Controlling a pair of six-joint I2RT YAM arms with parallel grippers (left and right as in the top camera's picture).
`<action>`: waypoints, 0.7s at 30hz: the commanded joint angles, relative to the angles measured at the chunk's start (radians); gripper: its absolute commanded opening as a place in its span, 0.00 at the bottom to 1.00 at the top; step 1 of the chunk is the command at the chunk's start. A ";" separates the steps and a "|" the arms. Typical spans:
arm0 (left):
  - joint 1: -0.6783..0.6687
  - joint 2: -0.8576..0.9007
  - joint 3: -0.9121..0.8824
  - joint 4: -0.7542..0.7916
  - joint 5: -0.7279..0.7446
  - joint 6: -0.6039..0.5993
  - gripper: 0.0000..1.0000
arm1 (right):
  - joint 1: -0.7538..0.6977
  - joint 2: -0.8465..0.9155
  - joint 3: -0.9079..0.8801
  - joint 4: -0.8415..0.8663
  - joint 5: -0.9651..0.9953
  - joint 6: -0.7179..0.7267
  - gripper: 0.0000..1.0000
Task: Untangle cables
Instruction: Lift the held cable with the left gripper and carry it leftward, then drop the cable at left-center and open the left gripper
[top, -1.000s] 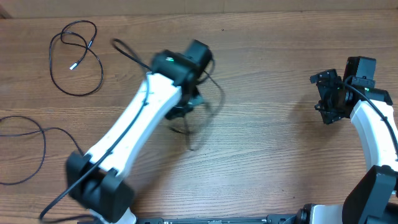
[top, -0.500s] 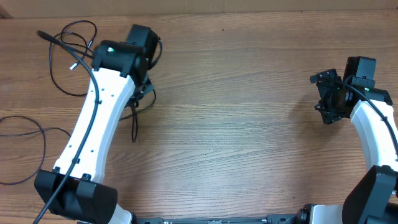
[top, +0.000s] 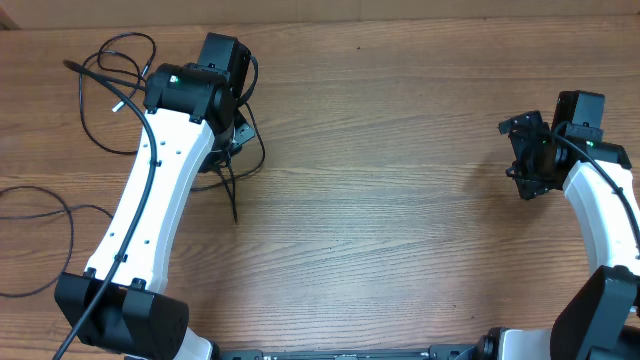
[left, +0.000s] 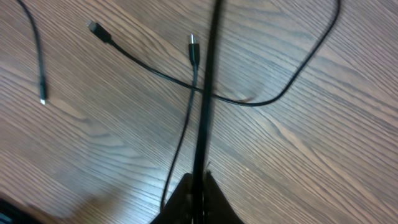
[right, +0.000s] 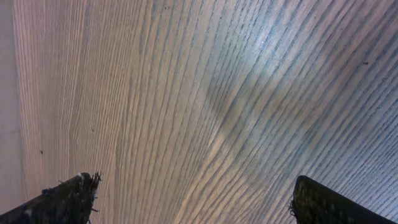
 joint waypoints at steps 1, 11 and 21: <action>0.001 0.011 -0.010 0.002 0.056 -0.010 0.11 | -0.001 -0.002 0.018 0.003 0.013 -0.010 1.00; 0.001 0.012 -0.010 -0.032 -0.142 -0.010 0.52 | -0.001 -0.002 0.018 0.003 0.013 -0.010 1.00; 0.001 0.003 -0.010 -0.029 -0.153 0.043 0.73 | -0.001 -0.002 0.018 0.002 0.013 -0.010 1.00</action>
